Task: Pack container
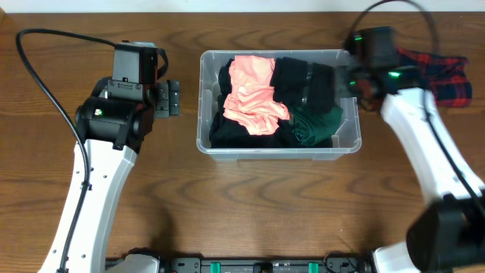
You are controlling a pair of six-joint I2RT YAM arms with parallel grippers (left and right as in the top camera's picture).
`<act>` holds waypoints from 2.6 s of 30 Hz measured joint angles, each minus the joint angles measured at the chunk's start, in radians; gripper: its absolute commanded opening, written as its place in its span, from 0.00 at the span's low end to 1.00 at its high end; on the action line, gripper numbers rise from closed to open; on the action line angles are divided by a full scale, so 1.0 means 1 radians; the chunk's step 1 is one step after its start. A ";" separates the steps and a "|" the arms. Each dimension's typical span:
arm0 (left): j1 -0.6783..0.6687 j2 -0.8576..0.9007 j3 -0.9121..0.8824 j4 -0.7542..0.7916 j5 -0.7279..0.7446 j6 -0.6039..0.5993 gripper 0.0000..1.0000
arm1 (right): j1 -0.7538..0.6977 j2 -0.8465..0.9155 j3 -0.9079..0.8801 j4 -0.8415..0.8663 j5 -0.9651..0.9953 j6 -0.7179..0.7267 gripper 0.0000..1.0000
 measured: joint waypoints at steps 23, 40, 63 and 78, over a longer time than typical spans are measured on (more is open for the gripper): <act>0.000 0.000 0.000 0.000 0.000 0.000 0.98 | -0.628 -0.014 0.000 0.052 -0.009 0.163 0.65; 0.000 0.000 0.000 0.000 0.000 0.000 0.98 | -0.721 0.292 -0.004 0.321 -0.087 0.203 0.89; 0.000 0.000 0.000 0.000 0.000 0.000 0.98 | -0.742 0.299 -0.004 0.575 -0.125 -0.179 0.99; 0.000 0.000 0.000 0.000 0.000 0.000 0.98 | -0.746 0.553 -0.004 0.730 -0.272 -0.191 0.99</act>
